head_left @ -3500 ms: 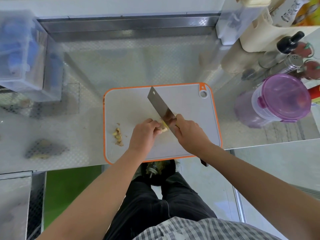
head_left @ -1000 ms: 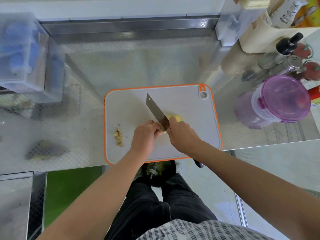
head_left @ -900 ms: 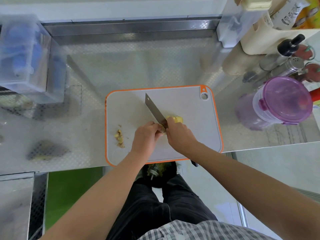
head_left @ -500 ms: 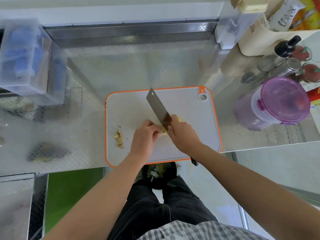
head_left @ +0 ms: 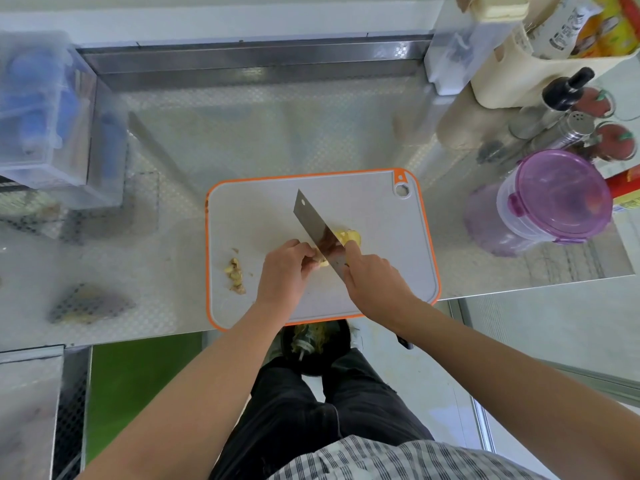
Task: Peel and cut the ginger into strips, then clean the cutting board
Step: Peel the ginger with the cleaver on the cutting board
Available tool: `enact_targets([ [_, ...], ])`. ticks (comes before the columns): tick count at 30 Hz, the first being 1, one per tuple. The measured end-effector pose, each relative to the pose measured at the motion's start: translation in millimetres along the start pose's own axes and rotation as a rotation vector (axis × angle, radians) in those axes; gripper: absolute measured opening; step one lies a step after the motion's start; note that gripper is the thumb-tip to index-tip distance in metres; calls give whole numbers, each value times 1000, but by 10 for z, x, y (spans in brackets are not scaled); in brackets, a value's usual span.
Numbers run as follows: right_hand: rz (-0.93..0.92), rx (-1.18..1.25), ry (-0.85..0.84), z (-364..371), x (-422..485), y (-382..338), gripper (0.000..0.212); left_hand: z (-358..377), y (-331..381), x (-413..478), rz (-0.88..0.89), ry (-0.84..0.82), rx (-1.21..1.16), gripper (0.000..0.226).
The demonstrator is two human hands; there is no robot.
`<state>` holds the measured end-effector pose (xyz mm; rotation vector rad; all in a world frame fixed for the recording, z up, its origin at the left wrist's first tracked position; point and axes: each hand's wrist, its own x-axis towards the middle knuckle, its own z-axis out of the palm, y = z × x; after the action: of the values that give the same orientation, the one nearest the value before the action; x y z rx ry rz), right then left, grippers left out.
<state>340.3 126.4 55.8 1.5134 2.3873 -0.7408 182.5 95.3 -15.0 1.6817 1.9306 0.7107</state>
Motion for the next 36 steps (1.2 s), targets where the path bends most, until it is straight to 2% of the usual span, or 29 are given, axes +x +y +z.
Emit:
enact_targets([
  [5, 22, 20, -22, 35, 54, -25, 16, -1, -2, 25, -5, -8, 12, 13],
  [14, 49, 108, -31, 72, 298, -97, 17, -20, 4, 43, 33, 12, -15, 10],
  [18, 57, 69, -24, 145, 243, -94, 24, -19, 18, 23, 37, 1, -9, 8],
  [24, 23, 42, -44, 69, 255, -80, 18, -3, -21, 36, 33, -8, 8, 9],
  [28, 21, -45, -81, 121, 132, -24, 26, 0, -40, 29, 29, -18, 0, 10],
  [36, 27, -51, -53, 255, 286, -70, 30, -7, -19, 32, 51, -9, -14, 7],
])
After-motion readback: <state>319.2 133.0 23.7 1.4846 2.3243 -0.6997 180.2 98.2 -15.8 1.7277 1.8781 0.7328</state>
